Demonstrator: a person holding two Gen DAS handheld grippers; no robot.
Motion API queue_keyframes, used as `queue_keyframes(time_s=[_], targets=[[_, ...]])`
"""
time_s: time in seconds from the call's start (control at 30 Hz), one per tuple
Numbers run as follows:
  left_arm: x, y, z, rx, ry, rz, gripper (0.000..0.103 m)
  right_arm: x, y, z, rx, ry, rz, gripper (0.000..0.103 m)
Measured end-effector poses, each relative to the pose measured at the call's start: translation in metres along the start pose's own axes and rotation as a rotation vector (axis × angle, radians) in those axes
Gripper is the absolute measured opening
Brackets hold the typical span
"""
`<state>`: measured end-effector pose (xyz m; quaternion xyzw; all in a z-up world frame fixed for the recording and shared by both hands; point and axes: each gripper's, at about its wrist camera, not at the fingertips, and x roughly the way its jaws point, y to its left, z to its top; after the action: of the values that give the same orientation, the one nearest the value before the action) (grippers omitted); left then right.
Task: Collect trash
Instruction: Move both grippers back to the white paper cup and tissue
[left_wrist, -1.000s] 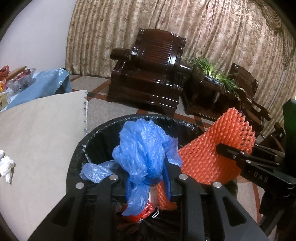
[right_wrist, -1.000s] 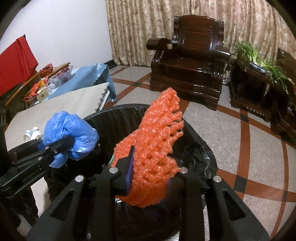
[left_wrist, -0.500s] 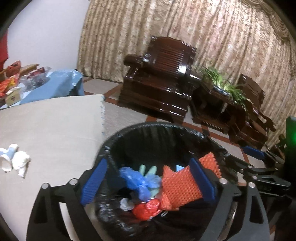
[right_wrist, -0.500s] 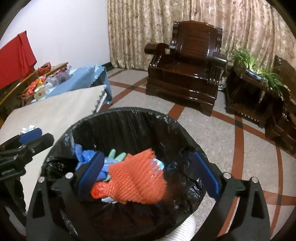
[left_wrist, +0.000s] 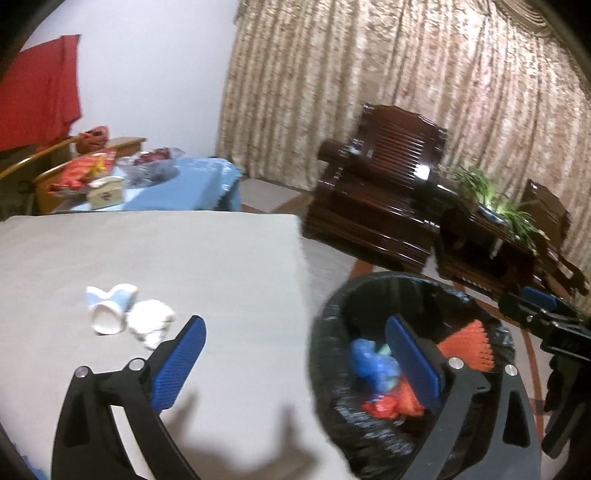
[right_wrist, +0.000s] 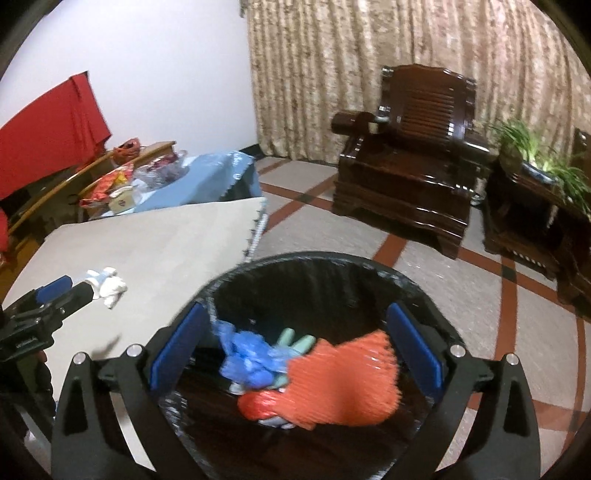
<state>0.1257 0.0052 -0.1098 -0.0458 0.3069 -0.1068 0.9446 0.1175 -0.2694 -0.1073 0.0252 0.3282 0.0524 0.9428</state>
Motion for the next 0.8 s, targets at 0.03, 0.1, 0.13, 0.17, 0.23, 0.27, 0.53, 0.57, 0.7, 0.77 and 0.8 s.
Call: queue_keyframes(time_s=[0.03, 0.1, 0.13, 0.17, 0.23, 0.27, 0.53, 0.57, 0.7, 0.77, 0.8], targets=[[-0.004, 0.009, 0.0, -0.008, -0.007, 0.02, 0.096, 0.002, 0.007, 0.003, -0.009, -0.004, 0.013, 0.096], [-0.01, 0.02, 0.0, -0.016, -0.015, 0.046, 0.096, 0.007, 0.02, 0.008, -0.022, -0.009, 0.038, 0.096], [-0.013, 0.028, 0.0, -0.023, -0.02, 0.064, 0.096, 0.011, 0.029, 0.011, -0.033, -0.01, 0.054, 0.096], [-0.015, 0.034, -0.001, -0.029, -0.023, 0.077, 0.096, 0.012, 0.036, 0.012, -0.038, -0.01, 0.063, 0.096], [-0.019, 0.048, -0.002, -0.043, -0.03, 0.106, 0.096, 0.019, 0.052, 0.017, -0.057, -0.016, 0.092, 0.096], [-0.02, 0.054, -0.002, -0.05, -0.032, 0.118, 0.096, 0.021, 0.061, 0.018, -0.065, -0.019, 0.099, 0.096], [-0.026, 0.107, -0.009, -0.107, -0.027, 0.21, 0.096, 0.054, 0.12, 0.026, -0.128, -0.006, 0.176, 0.096], [-0.026, 0.114, -0.01, -0.112, -0.024, 0.221, 0.096, 0.058, 0.126, 0.026, -0.133, -0.005, 0.183, 0.096], [-0.021, 0.141, -0.01, -0.131, -0.021, 0.259, 0.096, 0.078, 0.154, 0.026, -0.152, 0.005, 0.21, 0.096], [-0.018, 0.155, -0.011, -0.144, -0.019, 0.276, 0.096, 0.092, 0.171, 0.026, -0.159, 0.015, 0.227, 0.096], [-0.015, 0.163, -0.012, -0.151, -0.016, 0.285, 0.096, 0.098, 0.177, 0.026, -0.162, 0.02, 0.231, 0.096]])
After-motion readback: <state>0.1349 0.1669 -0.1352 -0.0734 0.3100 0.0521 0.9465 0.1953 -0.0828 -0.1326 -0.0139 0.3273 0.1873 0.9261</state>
